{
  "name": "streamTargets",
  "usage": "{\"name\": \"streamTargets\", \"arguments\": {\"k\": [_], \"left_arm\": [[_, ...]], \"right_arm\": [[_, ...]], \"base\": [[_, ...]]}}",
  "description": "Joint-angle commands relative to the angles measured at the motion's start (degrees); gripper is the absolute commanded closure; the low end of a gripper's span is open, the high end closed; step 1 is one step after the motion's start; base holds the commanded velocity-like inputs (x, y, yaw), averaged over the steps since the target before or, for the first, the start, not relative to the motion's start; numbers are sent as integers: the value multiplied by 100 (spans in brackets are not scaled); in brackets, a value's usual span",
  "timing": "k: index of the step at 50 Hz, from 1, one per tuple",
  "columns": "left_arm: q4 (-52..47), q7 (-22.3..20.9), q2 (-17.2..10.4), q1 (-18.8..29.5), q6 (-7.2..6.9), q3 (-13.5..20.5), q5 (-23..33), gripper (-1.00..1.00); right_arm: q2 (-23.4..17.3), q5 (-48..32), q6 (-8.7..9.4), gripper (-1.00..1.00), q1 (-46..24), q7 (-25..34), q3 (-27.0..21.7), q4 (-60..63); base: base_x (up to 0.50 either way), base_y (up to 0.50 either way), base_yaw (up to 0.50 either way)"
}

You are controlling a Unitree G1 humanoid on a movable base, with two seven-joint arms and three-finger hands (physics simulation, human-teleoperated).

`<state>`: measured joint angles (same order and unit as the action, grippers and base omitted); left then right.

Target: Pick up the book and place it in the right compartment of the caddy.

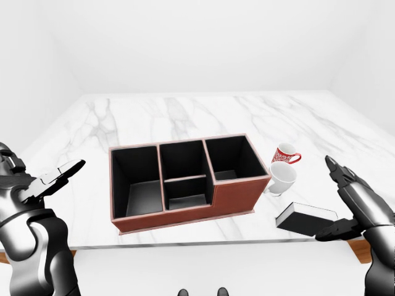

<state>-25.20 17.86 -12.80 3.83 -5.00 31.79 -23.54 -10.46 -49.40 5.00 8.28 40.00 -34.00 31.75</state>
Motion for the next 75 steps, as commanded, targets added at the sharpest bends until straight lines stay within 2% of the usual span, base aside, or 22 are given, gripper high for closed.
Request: {"name": "streamTargets", "arguments": {"k": [1, 14, 29, 56, 63, 75], "left_arm": [[-17, 4, 1, -9, 0, 7, -7, -100], [-21, -1, 3, -4, 0, 11, -4, -100], [39, 7, -11, 24, 0, -11, 11, -100], [-35, 26, -13, 17, 0, 5, 11, -100], [97, -5, -10, 35, 0, -11, 44, -100], [43, 9, -14, 19, 0, -13, 41, -100]], "right_arm": [[-111, 64, 0, -100, -86, 0, 146, -519], [-209, 74, 0, -100, -118, 0, 329, -920], [-384, 132, 0, -100, -29, 0, 272, -1770], [-515, -160, 0, -100, -87, 0, 231, -1932], [-492, -550, 0, -100, -197, 0, 640, -1973], [-686, -881, 0, -100, -278, 0, 602, -2206]], "base": [[0, 0, 0], [0, 0, 0], [0, 0, 0], [0, 0, 0], [0, 0, 0], [0, 0, 0]]}}
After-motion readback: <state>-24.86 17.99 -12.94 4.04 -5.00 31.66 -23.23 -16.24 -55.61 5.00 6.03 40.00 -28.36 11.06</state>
